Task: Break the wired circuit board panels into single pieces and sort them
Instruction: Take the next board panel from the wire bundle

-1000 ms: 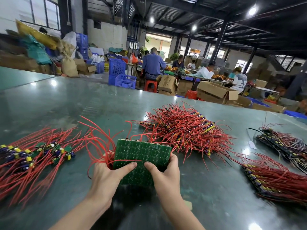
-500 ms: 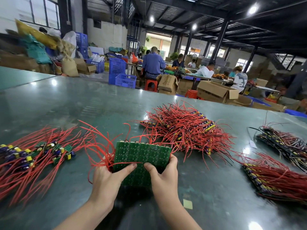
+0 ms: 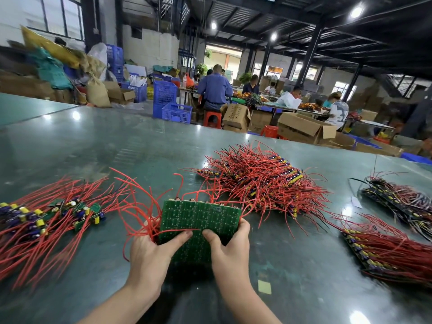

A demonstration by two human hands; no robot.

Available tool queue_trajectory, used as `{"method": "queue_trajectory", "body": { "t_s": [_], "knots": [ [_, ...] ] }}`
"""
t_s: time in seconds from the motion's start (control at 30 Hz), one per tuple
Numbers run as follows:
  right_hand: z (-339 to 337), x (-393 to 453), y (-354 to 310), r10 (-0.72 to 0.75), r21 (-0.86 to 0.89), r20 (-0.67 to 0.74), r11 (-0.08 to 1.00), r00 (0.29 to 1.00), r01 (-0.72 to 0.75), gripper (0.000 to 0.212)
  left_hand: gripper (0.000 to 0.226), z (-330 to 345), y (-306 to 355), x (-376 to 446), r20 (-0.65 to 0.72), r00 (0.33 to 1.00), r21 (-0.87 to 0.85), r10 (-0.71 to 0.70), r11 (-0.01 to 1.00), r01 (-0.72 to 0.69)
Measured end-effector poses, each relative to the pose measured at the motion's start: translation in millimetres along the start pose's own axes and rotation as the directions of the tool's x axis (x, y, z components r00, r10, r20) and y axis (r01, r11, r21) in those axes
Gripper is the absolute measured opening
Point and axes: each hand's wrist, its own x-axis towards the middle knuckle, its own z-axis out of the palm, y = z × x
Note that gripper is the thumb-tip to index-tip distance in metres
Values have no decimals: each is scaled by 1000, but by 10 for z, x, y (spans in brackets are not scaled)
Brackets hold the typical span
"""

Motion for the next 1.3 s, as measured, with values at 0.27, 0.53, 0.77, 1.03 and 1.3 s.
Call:
{"method": "queue_trajectory", "body": {
  "t_s": [0.27, 0.53, 0.77, 1.03, 1.3],
  "knots": [
    [5, -16, 13, -2, -5, -17, 1000, 1000, 2, 48, 32, 7, 13, -24, -25, 1000, 50, 11, 999, -9],
    [25, -14, 37, 6, -14, -24, 1000, 1000, -6, 49, 35, 13, 37, -35, -41, 999, 75, 21, 997, -18],
    [87, -40, 73, -13, -36, -54, 999, 998, 11, 49, 34, 32, 19, -53, -83, 996, 89, 22, 996, -15],
    [106, -28, 29, -54, -7, -88, 999, 995, 54, 49, 28, 42, 66, 11, -121, 992, 183, 45, 983, -22],
    [-163, 238, -2, 120, 287, -98, 954, 988, -87, 35, 29, -19, 10, 221, -4, 956, -197, -293, 938, 286]
  ]
}}
